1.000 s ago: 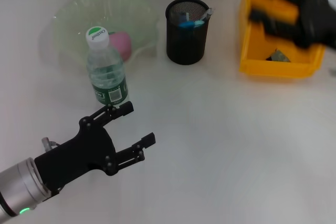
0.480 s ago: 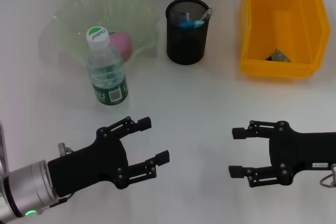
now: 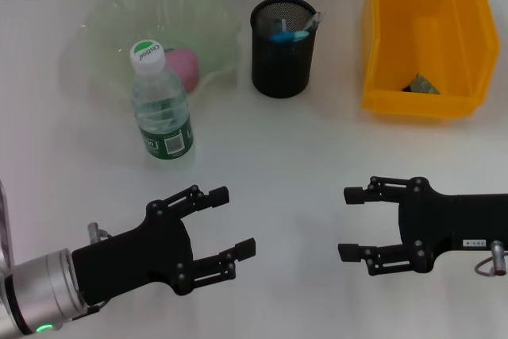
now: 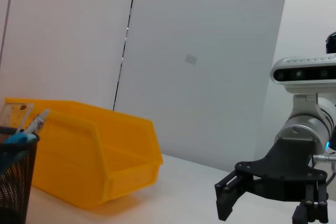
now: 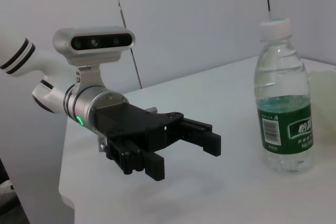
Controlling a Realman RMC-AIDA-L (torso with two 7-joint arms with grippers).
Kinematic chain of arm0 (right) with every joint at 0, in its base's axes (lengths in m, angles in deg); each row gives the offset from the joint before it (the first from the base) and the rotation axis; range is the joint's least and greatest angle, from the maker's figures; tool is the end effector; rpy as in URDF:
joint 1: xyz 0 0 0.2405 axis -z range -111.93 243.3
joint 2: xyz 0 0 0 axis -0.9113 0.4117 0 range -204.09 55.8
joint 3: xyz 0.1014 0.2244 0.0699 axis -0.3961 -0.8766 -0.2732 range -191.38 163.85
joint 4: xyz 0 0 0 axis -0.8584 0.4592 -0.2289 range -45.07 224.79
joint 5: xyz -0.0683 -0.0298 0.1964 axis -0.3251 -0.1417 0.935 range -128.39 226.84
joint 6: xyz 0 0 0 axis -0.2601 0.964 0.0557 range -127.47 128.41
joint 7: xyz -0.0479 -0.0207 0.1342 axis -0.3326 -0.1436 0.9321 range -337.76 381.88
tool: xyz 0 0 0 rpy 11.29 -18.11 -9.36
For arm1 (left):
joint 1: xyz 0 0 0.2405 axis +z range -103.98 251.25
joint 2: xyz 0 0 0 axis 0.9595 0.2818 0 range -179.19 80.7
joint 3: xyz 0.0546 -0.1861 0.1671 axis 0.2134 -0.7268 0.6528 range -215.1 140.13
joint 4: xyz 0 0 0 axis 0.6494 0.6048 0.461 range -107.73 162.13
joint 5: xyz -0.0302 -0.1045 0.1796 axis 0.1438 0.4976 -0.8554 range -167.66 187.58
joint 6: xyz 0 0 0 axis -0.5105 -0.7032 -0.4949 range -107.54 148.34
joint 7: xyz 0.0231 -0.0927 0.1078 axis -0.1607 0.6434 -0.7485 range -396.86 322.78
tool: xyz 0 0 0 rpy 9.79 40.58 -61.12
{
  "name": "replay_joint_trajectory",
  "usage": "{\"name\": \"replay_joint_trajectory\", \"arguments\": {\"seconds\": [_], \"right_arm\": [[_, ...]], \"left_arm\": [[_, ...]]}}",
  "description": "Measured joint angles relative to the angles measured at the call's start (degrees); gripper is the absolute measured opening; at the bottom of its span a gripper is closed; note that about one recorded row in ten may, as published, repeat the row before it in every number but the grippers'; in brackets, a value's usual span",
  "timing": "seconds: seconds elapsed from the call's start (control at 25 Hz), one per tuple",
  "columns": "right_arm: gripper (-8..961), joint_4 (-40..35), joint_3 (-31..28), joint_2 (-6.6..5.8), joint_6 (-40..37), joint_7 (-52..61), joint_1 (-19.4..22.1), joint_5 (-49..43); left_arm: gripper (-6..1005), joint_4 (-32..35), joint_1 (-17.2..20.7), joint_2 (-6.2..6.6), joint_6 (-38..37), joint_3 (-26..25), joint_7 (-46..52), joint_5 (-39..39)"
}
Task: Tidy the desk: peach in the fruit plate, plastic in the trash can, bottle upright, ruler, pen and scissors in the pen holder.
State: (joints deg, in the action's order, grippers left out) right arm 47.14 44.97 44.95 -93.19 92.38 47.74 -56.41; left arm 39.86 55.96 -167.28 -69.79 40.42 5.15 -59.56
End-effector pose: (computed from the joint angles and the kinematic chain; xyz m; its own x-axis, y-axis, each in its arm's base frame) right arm 0.2779 0.2624 -0.0230 0.8596 -0.2462 -0.4477 -0.2974 -0.9536 -0.0467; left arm -0.2910 0.2200 -0.0695 0.6962 0.1884 0.6927 0.3845 -0.9127 -0.1382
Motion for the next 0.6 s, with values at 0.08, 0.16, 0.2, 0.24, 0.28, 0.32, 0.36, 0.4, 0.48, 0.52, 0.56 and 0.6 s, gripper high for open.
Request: {"name": "replay_joint_trajectory", "arguments": {"seconds": [0.08, 0.16, 0.2, 0.24, 0.28, 0.32, 0.36, 0.4, 0.48, 0.52, 0.56, 0.6], "right_arm": [[826, 0.27, -0.01, 0.00, 0.44, 0.12, -0.35, -0.05], [826, 0.51, -0.03, 0.00, 1.08, 0.41, -0.84, -0.26], [826, 0.51, -0.03, 0.00, 1.08, 0.41, -0.84, -0.26], [826, 0.58, -0.03, 0.00, 1.33, 0.51, -1.02, -0.36], [826, 0.58, -0.03, 0.00, 1.33, 0.51, -1.02, -0.36], [826, 0.60, -0.03, 0.00, 1.38, 0.53, -1.08, -0.37], [826, 0.60, -0.03, 0.00, 1.41, 0.57, -1.18, -0.41], [826, 0.60, -0.03, 0.00, 1.41, 0.57, -1.18, -0.41], [826, 0.60, -0.03, 0.00, 1.42, 0.59, -1.32, -0.43], [826, 0.60, -0.03, 0.00, 1.43, 0.60, -1.43, -0.45], [826, 0.60, -0.03, 0.00, 1.49, 0.61, -1.54, -0.46], [826, 0.60, -0.03, 0.00, 1.49, 0.61, -1.54, -0.46]], "left_arm": [[811, -0.01, 0.01, 0.00, 0.01, 0.05, -0.18, -0.01], [811, -0.01, 0.06, 0.00, 0.01, 0.09, -0.36, -0.01], [811, -0.01, 0.06, 0.00, 0.01, 0.09, -0.36, -0.01], [811, -0.01, 0.13, 0.01, 0.01, 0.11, -0.47, -0.01], [811, -0.01, 0.15, 0.01, 0.01, 0.11, -0.49, -0.01], [811, -0.01, 0.18, 0.00, 0.01, 0.11, -0.49, 0.00], [811, -0.01, 0.23, 0.00, 0.01, 0.07, -0.50, -0.01], [811, -0.01, 0.23, 0.00, 0.01, 0.07, -0.50, -0.01], [811, -0.01, 0.41, 0.00, 0.01, -0.07, -0.49, -0.01], [811, -0.01, 0.53, 0.00, 0.01, -0.12, -0.44, -0.01], [811, -0.01, 0.63, 0.01, 0.01, -0.16, -0.39, -0.01], [811, -0.01, 0.63, 0.01, 0.01, -0.16, -0.39, -0.01]]}}
